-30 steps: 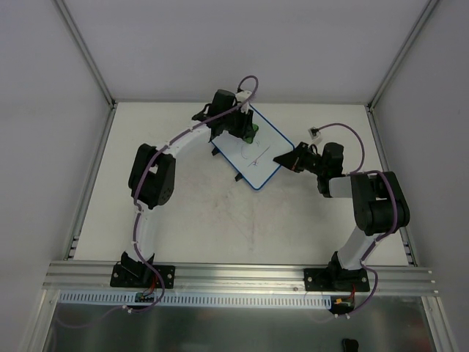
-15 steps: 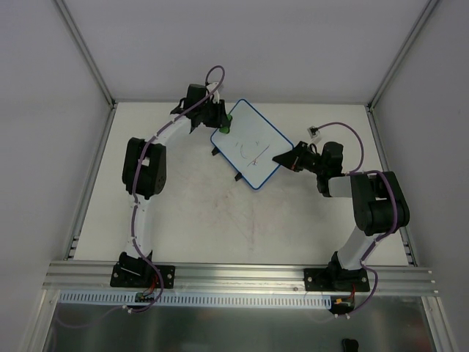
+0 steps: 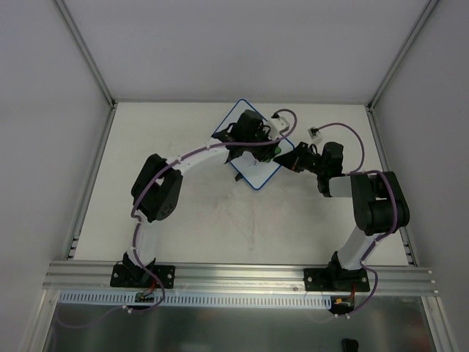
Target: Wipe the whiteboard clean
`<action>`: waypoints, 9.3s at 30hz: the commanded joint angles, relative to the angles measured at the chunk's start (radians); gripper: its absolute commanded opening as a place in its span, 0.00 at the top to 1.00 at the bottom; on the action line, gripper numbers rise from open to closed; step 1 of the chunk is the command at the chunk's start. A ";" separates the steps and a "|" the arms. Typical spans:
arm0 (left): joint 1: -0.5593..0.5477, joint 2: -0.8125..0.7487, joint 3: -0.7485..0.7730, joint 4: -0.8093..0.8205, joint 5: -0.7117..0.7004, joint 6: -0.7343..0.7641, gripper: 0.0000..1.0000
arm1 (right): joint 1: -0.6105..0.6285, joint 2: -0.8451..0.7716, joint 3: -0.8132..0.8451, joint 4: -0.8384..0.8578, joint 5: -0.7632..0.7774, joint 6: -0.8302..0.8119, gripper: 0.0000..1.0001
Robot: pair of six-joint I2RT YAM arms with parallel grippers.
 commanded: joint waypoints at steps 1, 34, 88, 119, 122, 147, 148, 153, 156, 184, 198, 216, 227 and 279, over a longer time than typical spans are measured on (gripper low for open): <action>-0.087 0.014 -0.074 -0.034 -0.046 0.150 1.00 | 0.032 -0.022 0.043 0.084 -0.099 -0.042 1.00; 0.324 0.086 -0.108 0.110 0.131 -0.353 1.00 | 0.033 -0.034 0.043 0.085 -0.103 -0.033 1.00; 0.226 0.046 -0.131 -0.047 0.031 -0.126 1.00 | 0.033 -0.037 0.053 0.088 -0.109 -0.016 1.00; 0.016 0.003 -0.208 -0.050 0.017 0.201 1.00 | 0.035 -0.031 0.057 0.090 -0.112 -0.007 1.00; 0.083 0.018 -0.146 -0.047 0.011 0.094 1.00 | 0.033 -0.032 0.053 0.091 -0.113 -0.008 1.00; 0.402 -0.860 -0.944 0.093 -0.206 -0.787 1.00 | 0.035 -0.025 0.046 0.108 -0.113 0.001 1.00; 0.402 -0.881 -0.958 0.005 -0.239 -0.802 1.00 | 0.034 -0.023 0.043 0.111 -0.113 0.002 1.00; 0.402 -1.008 -1.045 -0.243 -0.503 -0.979 1.00 | 0.034 -0.014 0.034 0.127 -0.110 0.006 1.00; 0.402 -1.083 -1.108 -0.290 -0.520 -1.062 1.00 | 0.035 -0.012 0.034 0.127 -0.110 0.009 1.00; 0.402 -0.855 -1.079 -0.338 -0.324 -1.004 0.78 | 0.035 -0.023 0.010 0.156 -0.110 0.010 1.00; 0.401 -0.937 -1.097 -0.320 -0.291 -0.979 0.42 | 0.038 -0.023 0.011 0.165 -0.115 0.013 1.00; 0.401 -1.394 -1.257 -0.214 -0.176 -0.895 0.01 | 0.043 -0.026 0.011 0.165 -0.112 0.009 0.97; 0.401 -1.588 -1.323 -0.214 -0.142 -0.875 0.01 | 0.044 -0.022 0.011 0.165 -0.109 0.013 0.71; 0.401 -1.703 -1.456 -0.047 -0.211 -0.711 0.01 | -0.019 -1.339 -0.645 -0.628 0.336 -0.157 0.01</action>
